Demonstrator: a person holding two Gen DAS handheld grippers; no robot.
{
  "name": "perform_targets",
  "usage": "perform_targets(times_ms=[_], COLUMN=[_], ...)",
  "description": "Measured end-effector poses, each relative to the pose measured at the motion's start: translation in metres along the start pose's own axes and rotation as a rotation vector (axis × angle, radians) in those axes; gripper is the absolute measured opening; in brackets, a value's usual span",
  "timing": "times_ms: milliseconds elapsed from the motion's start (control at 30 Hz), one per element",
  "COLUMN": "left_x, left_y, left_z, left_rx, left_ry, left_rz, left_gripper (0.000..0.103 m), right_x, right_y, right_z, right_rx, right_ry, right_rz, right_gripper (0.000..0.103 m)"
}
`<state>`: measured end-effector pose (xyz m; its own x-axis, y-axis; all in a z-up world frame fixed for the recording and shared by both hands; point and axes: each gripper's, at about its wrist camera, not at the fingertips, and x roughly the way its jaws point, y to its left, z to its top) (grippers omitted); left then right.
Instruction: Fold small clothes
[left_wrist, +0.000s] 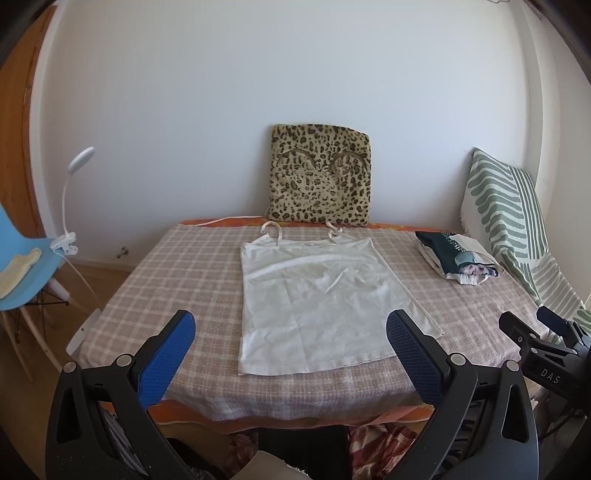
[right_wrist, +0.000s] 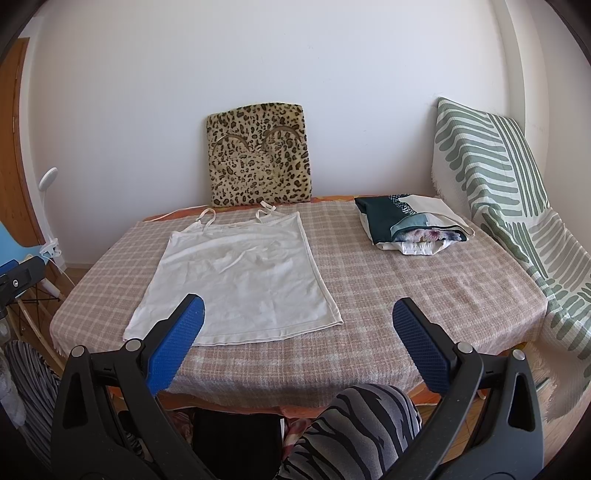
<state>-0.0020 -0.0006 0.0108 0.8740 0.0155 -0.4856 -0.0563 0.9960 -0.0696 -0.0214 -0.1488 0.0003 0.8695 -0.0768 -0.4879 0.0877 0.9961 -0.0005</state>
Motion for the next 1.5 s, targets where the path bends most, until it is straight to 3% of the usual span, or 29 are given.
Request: perform_targets(times_ms=[1133, 1500], left_x=[0.003, 0.029], left_y=[-0.001, 0.009], left_z=[-0.002, -0.007], left_rx=[-0.002, 0.003], left_ry=[0.007, 0.048], left_rz=[-0.003, 0.004], left_gripper=[0.103, 0.103], right_x=[0.004, 0.024], right_y=[0.006, 0.019], right_z=[-0.001, 0.005], right_rx=[-0.003, -0.014], right_ry=[0.005, 0.023], right_rz=[0.004, 0.002], right_gripper=[0.103, 0.103])
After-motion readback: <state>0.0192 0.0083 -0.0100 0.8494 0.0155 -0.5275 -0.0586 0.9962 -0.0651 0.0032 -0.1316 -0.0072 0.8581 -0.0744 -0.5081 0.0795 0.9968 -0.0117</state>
